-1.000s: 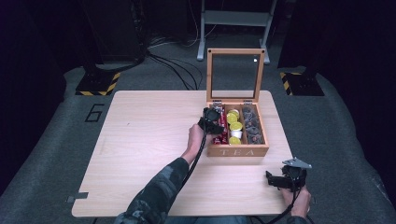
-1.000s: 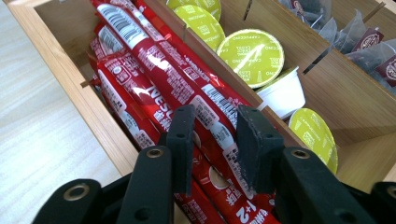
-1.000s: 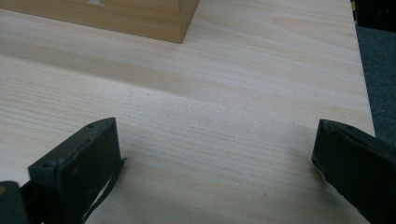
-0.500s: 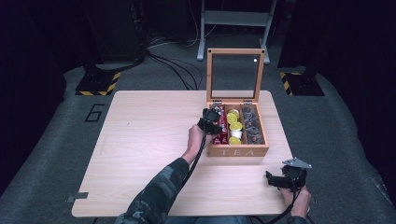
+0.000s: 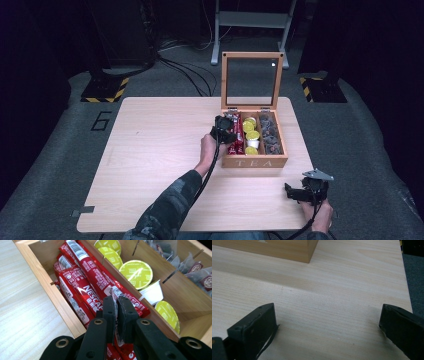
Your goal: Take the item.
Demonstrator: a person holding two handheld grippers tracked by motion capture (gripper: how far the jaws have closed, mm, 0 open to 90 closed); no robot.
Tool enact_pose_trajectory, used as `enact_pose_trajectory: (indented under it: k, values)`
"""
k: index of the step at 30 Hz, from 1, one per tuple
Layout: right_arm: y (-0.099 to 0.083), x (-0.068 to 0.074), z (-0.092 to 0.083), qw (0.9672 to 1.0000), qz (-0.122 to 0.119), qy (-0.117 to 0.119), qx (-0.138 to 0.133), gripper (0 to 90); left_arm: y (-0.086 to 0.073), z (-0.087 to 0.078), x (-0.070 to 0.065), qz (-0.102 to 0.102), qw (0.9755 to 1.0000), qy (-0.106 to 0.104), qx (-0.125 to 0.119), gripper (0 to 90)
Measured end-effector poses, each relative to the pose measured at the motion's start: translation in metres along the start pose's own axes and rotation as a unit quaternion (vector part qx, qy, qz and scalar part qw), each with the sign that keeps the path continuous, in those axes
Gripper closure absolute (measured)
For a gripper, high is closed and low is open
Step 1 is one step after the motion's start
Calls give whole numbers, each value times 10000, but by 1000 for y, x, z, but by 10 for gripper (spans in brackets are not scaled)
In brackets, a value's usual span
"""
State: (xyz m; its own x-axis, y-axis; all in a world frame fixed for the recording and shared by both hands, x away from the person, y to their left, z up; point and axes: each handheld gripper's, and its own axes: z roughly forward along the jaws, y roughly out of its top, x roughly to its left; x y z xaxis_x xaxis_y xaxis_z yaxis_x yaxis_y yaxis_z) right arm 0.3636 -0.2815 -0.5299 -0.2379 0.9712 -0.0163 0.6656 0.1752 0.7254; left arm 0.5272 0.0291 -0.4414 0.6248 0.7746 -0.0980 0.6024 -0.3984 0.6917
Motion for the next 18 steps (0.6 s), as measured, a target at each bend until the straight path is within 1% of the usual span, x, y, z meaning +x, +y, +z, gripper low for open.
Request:
enact_pose_trajectory:
  k: [4, 5, 6, 7, 18]
  values:
    - [0, 0, 0, 10000, 0, -3, 0, 4, 0, -6, -2, 78, 9999, 6, -127, 844]
    - [0, 0, 0, 10000, 2, -4, 0, 4, 1, -8, -2, 94, 9999, -7, -110, 845]
    - [0, 0, 0, 10000, -1, -2, 0, 4, 1, -8, -2, 77, 9998, 12, -164, 845]
    - [0, 0, 0, 10000, -3, -1, 0, 4, 1, -10, -2, 86, 9998, -20, -187, 845]
    - [0, 0, 0, 10000, 3, -2, 0, 4, 2, -25, -1, 163, 9992, -42, -357, 845]
